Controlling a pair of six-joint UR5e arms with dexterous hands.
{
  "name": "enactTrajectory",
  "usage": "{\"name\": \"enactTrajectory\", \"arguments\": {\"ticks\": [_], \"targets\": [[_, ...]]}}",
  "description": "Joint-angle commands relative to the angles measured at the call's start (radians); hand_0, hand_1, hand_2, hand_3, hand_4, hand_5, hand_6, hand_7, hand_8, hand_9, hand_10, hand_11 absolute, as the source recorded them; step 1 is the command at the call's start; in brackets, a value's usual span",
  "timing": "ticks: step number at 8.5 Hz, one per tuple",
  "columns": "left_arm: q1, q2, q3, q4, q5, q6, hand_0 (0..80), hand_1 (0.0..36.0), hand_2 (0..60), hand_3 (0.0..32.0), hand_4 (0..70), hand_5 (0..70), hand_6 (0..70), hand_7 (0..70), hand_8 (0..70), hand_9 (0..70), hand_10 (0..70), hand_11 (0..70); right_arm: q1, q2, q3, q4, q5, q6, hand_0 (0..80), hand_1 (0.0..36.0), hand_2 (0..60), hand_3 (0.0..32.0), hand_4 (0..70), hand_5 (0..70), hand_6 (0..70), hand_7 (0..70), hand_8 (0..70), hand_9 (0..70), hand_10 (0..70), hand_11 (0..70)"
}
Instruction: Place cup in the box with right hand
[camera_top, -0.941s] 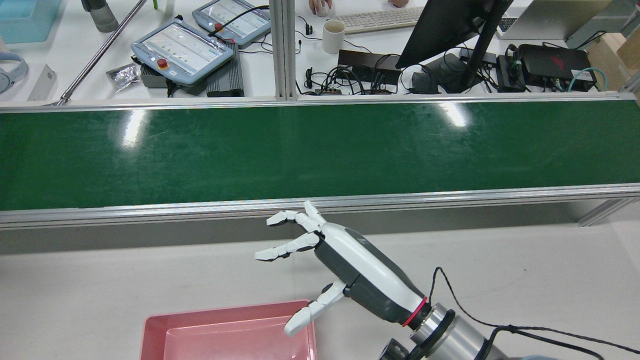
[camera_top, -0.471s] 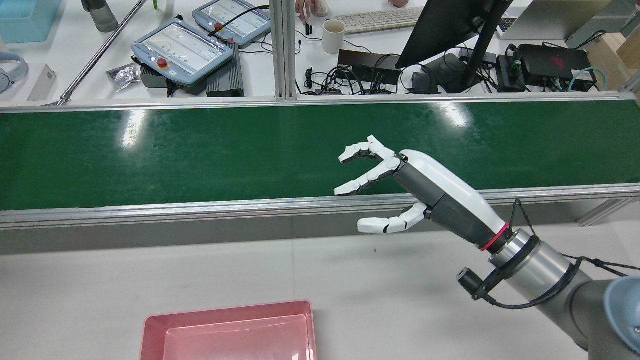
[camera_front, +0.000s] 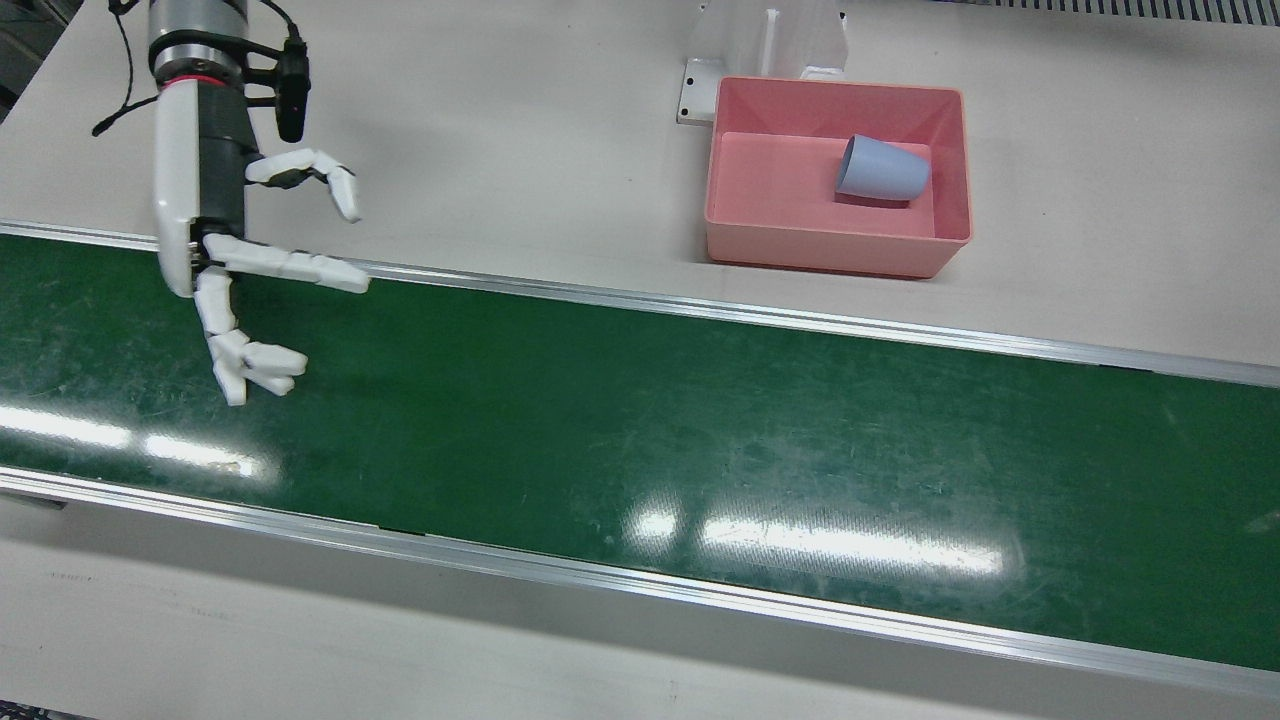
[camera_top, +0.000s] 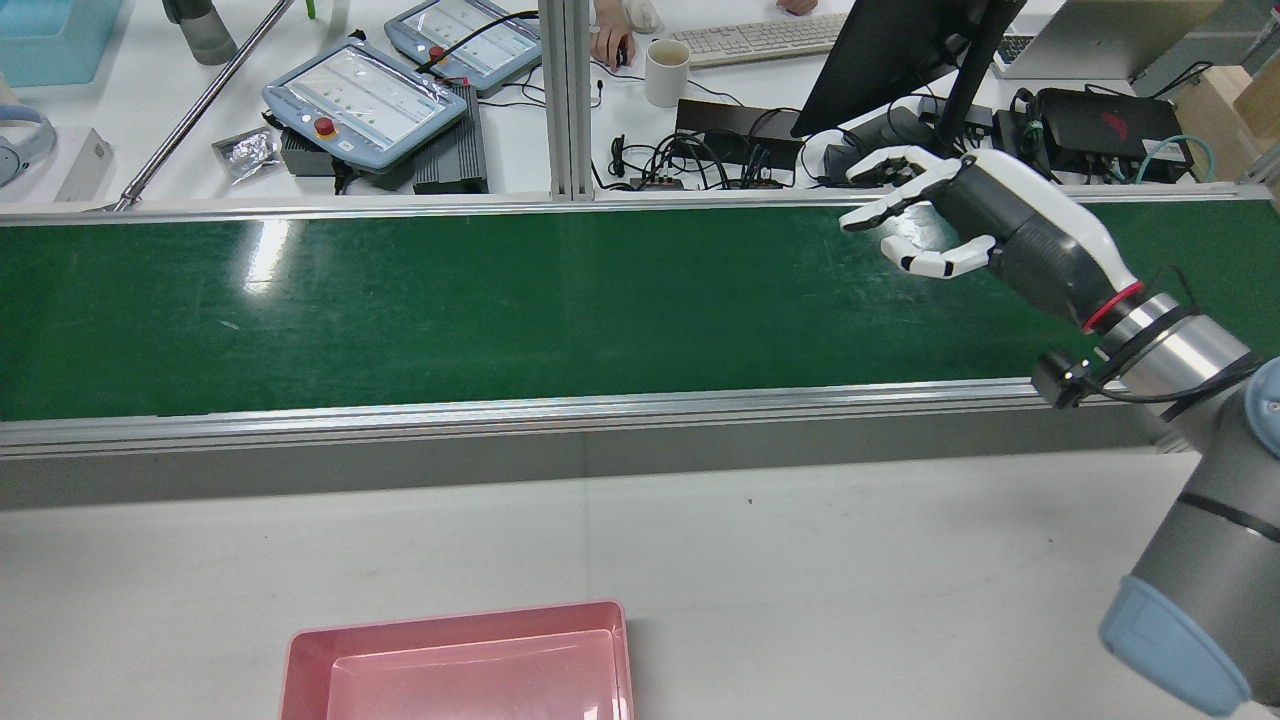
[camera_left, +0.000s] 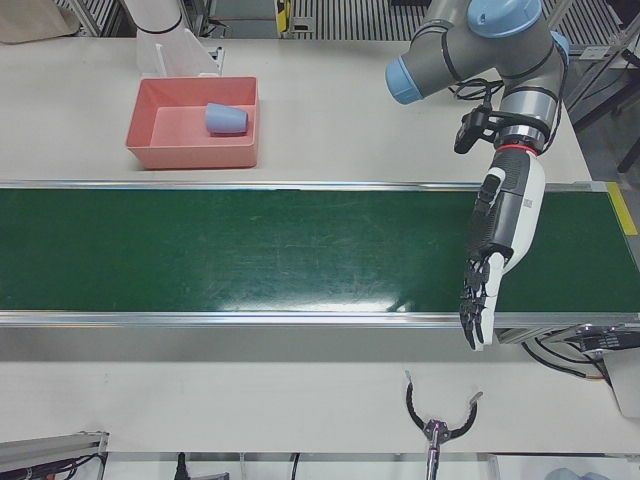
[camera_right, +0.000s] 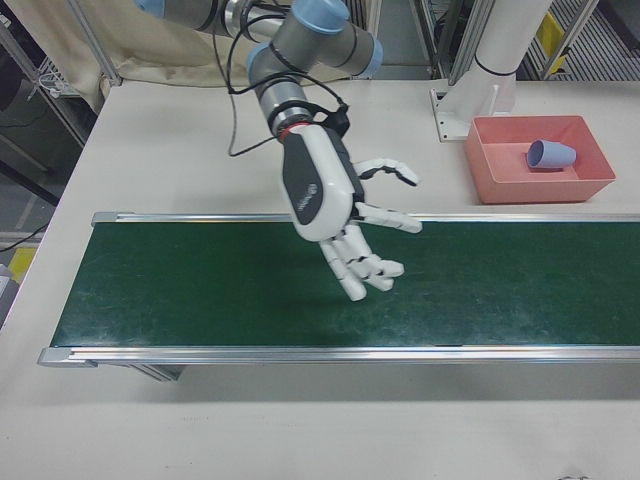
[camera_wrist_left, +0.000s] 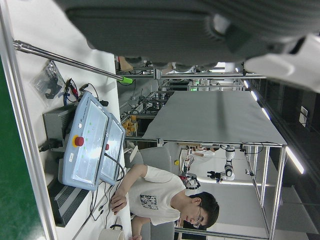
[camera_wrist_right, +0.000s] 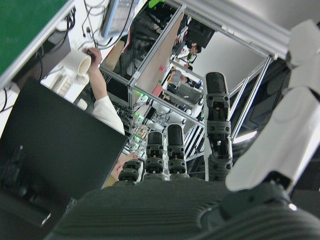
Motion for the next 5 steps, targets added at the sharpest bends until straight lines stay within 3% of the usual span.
{"name": "enactTrajectory", "arguments": {"ticks": [1, 2, 3, 4, 5], "targets": [[0.000, 0.000, 0.000, 0.000, -0.001, 0.000, 0.0, 0.0, 0.0, 0.0, 0.0, 0.0, 0.0, 0.0, 0.0, 0.0, 0.0, 0.0, 0.368, -0.104, -0.212, 0.177, -0.171, 0.179, 40.6, 4.3, 20.6, 0.0, 52.1, 1.8, 9.2, 42.2, 12.4, 22.5, 6.0, 8.4], [0.000, 0.000, 0.000, -0.002, -0.001, 0.000, 0.0, 0.0, 0.0, 0.0, 0.0, 0.0, 0.0, 0.0, 0.0, 0.0, 0.0, 0.0, 0.480, -0.129, -0.307, 0.301, -0.232, 0.219, 40.0, 4.0, 21.7, 0.0, 58.8, 1.5, 10.6, 46.9, 13.3, 24.8, 6.9, 9.6], [-0.001, 0.002, 0.000, -0.004, -0.001, 0.000, 0.0, 0.0, 0.0, 0.0, 0.0, 0.0, 0.0, 0.0, 0.0, 0.0, 0.0, 0.0, 0.569, -0.124, -0.376, 0.372, -0.290, 0.204, 39.7, 4.3, 23.2, 0.0, 58.9, 1.6, 11.5, 49.7, 13.9, 26.5, 7.3, 10.3], [0.000, 0.002, 0.000, -0.004, -0.001, 0.000, 0.0, 0.0, 0.0, 0.0, 0.0, 0.0, 0.0, 0.0, 0.0, 0.0, 0.0, 0.0, 0.588, -0.124, -0.387, 0.376, -0.291, 0.201, 39.7, 3.7, 24.0, 0.0, 69.5, 1.1, 12.9, 55.6, 14.4, 29.0, 8.8, 12.2], [-0.001, 0.002, 0.000, -0.004, 0.001, 0.000, 0.0, 0.0, 0.0, 0.0, 0.0, 0.0, 0.0, 0.0, 0.0, 0.0, 0.0, 0.0, 0.557, -0.100, -0.410, 0.377, -0.289, 0.201, 40.8, 4.0, 25.2, 0.0, 70.0, 1.3, 13.8, 59.4, 15.1, 30.9, 10.4, 14.5]]}}
